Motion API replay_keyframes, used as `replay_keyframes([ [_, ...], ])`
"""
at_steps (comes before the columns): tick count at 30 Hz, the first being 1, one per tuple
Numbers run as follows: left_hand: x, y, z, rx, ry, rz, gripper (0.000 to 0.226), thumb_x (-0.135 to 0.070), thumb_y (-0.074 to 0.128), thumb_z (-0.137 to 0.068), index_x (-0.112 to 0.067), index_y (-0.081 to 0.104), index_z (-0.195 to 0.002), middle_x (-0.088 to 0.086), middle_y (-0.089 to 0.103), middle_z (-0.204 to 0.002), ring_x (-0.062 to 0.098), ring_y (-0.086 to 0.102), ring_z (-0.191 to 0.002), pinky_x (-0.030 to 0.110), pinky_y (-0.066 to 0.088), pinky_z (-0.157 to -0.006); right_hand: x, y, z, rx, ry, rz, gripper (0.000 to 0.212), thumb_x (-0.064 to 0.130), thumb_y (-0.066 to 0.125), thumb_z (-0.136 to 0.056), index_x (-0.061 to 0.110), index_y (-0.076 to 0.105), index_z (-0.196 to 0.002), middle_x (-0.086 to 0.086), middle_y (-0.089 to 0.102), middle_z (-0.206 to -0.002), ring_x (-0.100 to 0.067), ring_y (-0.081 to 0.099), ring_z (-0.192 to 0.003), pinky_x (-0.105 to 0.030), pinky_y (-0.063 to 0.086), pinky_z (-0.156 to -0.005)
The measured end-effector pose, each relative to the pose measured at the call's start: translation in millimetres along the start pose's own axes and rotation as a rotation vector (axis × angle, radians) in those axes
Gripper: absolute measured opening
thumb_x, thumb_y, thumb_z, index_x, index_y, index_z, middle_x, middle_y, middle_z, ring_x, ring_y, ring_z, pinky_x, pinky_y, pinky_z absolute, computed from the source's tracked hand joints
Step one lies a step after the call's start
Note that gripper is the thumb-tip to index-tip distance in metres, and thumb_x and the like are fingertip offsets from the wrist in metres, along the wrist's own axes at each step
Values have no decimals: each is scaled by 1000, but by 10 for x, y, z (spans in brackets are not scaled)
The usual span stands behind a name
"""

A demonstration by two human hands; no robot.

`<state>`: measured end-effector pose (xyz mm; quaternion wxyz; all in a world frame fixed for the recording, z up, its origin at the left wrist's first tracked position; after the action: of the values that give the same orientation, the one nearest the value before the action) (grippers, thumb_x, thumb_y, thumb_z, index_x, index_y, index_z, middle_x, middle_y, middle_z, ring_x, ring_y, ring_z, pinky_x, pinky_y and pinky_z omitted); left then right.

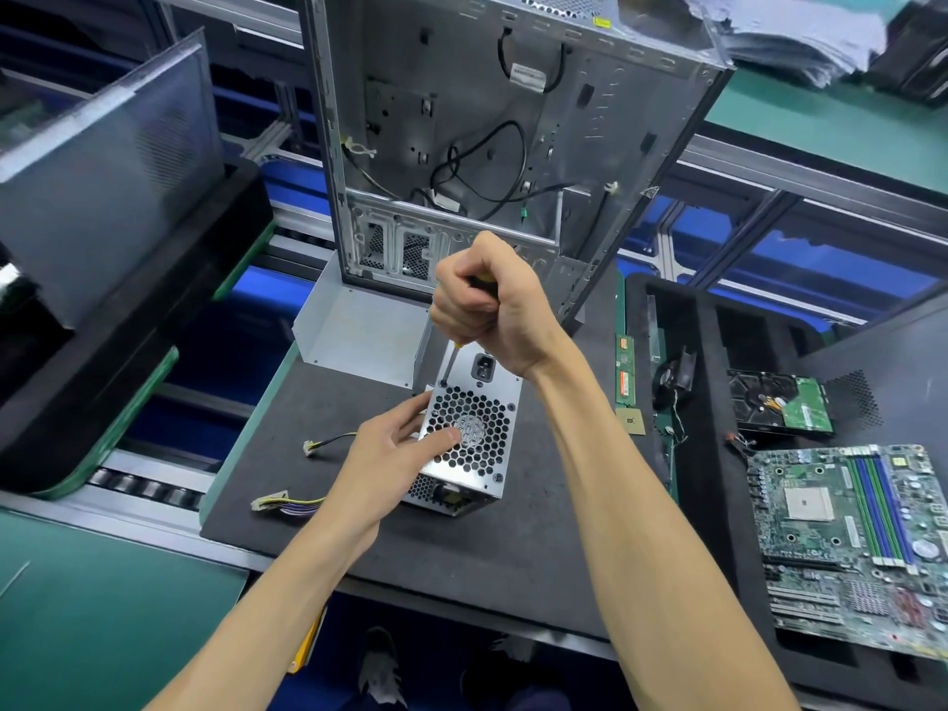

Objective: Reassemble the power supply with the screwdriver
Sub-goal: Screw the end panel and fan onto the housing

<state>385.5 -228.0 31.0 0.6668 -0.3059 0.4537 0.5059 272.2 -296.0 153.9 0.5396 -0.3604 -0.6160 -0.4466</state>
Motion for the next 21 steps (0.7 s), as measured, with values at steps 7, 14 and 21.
replay_keyframes([
  [7, -2, -3, -2, 5, -1, -11, 58, -15, 74, -90, -17, 55, -144, -5, 70, -128, 8, 64, -121, 32, 48, -109, -15, -8, -68, 95, 74, -3, 36, 17, 28, -83, 22, 19, -49, 10, 21, -44, -10, 16, -43, -25, 13, -46],
  [14, 6, -25, -19, 9, 0, -18, 51, -12, 73, -91, -18, 59, -139, -10, 75, -117, 3, 71, -104, 11, 54, -80, -41, -23, -15, -170, -59, -48, 38, 17, 31, -84, 27, 25, -47, 7, 18, -46, -13, 12, -43, -24, 10, -49],
  [21, 2, -28, -32, 5, -1, -21, 51, -12, 75, -90, -15, 60, -138, -13, 76, -112, -1, 71, -100, 5, 51, -74, -79, 10, 200, -687, -266, -73, 42, 18, 35, -84, 28, 29, -44, 8, 22, -44, -13, 17, -42, -18, 17, -46],
])
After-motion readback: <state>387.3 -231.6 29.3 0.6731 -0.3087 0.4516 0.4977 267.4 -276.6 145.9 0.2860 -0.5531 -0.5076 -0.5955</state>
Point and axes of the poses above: each hand's wrist, its own z-axis away from the middle knuckle, its own y-axis out of the palm, x = y × z, the point moved 5 cm from there along -z, towards the middle knuckle
